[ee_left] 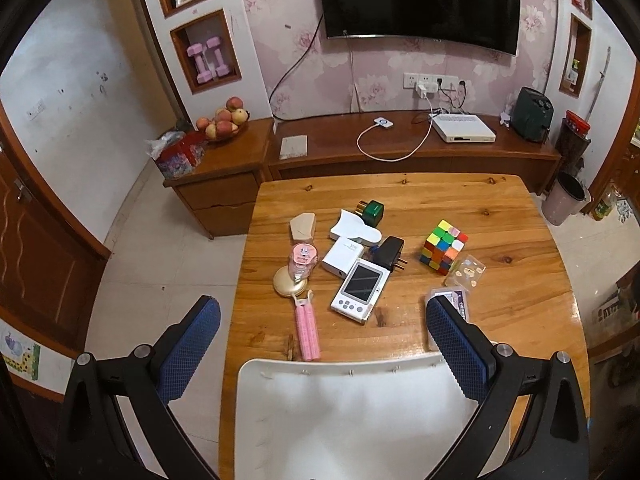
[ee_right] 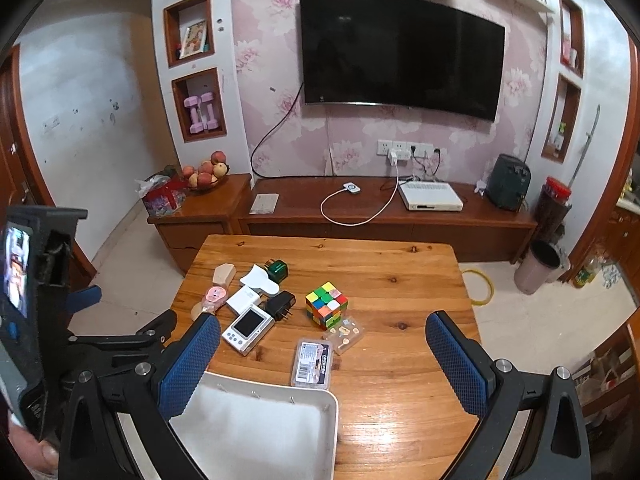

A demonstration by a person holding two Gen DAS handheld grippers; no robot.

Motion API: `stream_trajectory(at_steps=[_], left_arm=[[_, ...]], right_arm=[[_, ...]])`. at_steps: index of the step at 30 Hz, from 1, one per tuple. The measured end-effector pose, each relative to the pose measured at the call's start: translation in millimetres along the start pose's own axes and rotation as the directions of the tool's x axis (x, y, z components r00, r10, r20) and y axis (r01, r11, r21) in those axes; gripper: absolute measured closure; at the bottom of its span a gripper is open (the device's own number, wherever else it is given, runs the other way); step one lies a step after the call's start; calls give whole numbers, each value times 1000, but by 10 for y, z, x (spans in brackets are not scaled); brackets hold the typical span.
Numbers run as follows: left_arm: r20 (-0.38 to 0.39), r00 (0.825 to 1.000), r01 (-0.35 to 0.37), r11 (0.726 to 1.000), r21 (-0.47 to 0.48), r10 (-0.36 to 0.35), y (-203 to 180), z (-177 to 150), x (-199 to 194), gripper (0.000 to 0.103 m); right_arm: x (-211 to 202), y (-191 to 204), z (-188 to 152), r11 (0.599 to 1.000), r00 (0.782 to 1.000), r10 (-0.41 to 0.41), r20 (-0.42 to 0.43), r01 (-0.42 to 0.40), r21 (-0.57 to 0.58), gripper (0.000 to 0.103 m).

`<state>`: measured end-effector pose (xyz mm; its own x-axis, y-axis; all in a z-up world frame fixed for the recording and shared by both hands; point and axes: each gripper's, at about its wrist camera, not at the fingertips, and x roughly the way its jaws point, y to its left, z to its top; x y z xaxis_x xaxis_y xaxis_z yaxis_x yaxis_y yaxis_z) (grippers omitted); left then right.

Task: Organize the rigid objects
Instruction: 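Move left tool to the grey handheld device while right tool grasps the clear plastic box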

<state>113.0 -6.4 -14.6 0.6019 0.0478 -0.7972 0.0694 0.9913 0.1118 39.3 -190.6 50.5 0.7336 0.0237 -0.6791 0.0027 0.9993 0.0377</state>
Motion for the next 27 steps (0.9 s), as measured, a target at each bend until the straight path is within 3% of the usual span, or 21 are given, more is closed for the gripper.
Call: stream_trajectory(at_steps=[9, 16, 20, 23, 27], left_arm=[[-82, 996, 20, 1000, 20, -19, -28, 87, 609, 1], [-225, 973, 61, 998, 30, -53, -85, 69, 1255, 1], [-310, 948, 110, 990, 84, -79, -194, 39, 1582, 1], [-382, 921, 124, 986, 113, -72, -250, 5, 1839, 1], [-455, 888, 129, 986, 107, -67, -275, -27, 2118, 1]], right_arm=[[497, -159, 26, 1000, 1000, -26, -10, 26, -13, 0], [1257, -276, -78, 998, 989, -47, -140, 40, -58, 0], [1724, -299, -246, 999, 965, -13, -261, 1, -43, 7], [2074, -271, -402, 999, 926, 34, -376, -37, -2, 16], [2379, -168, -575, 998, 882, 69, -466, -59, 36, 17]])
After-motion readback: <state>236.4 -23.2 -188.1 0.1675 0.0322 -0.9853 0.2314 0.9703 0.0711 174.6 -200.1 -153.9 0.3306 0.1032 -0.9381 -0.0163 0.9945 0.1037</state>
